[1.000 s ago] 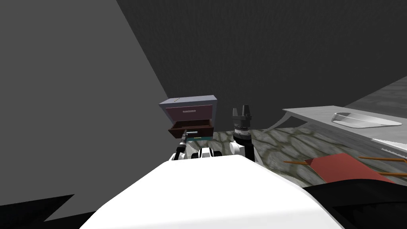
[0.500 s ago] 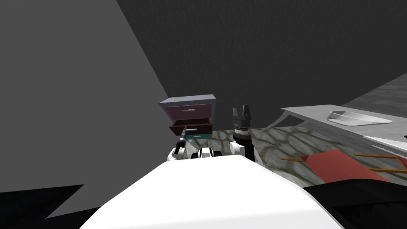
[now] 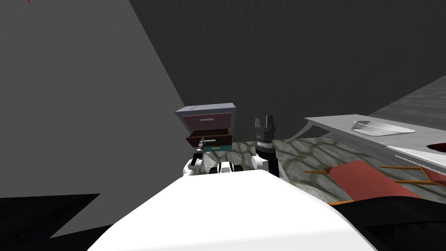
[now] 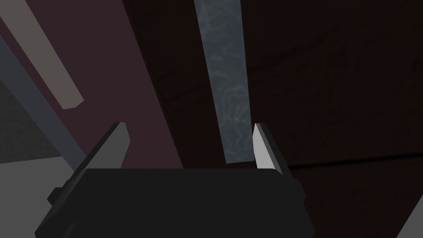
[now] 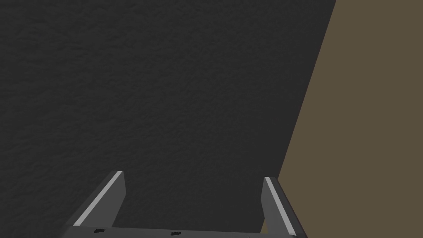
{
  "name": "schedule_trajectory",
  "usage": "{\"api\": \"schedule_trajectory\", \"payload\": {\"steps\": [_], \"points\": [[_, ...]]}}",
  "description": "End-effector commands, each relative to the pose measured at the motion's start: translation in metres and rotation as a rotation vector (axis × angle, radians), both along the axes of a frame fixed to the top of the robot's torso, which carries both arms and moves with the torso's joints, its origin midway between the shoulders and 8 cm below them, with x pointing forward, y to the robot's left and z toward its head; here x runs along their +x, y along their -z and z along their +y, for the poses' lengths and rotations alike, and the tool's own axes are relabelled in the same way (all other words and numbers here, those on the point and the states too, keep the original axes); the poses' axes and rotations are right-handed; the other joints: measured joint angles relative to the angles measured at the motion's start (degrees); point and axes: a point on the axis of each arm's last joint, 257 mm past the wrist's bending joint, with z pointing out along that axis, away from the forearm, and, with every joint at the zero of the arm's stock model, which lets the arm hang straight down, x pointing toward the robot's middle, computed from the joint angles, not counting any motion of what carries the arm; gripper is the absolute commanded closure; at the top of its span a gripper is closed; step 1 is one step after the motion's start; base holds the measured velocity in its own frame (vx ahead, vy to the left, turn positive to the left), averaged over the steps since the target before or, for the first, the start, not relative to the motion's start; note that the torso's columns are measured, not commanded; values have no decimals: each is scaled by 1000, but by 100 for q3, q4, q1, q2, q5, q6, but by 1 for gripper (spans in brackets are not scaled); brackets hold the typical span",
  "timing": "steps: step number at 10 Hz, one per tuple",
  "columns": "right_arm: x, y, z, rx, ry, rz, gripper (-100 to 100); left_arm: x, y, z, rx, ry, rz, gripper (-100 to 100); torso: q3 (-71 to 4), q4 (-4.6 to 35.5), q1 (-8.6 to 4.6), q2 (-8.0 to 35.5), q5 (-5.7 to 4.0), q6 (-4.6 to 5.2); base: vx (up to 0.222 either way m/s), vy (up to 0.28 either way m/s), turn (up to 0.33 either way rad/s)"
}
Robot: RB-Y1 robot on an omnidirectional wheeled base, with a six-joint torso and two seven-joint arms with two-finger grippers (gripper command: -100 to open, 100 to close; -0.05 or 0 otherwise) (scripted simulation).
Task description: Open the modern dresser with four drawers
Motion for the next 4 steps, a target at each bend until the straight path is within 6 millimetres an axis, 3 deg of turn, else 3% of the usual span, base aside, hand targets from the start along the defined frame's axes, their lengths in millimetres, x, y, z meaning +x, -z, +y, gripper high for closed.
{"api": "schedule_trajectory", "payload": {"steps": [1,4], "points": [[0,0,0,0,0,0,0,-1,2,0,0,-1,4,0,-4,-6,2,-6,4,2,0,0,0],[0,0,0,0,0,0,0,-2,4,0,0,-2,9,0,-7,-16,7,-12,10,3,0,0,0]]}}
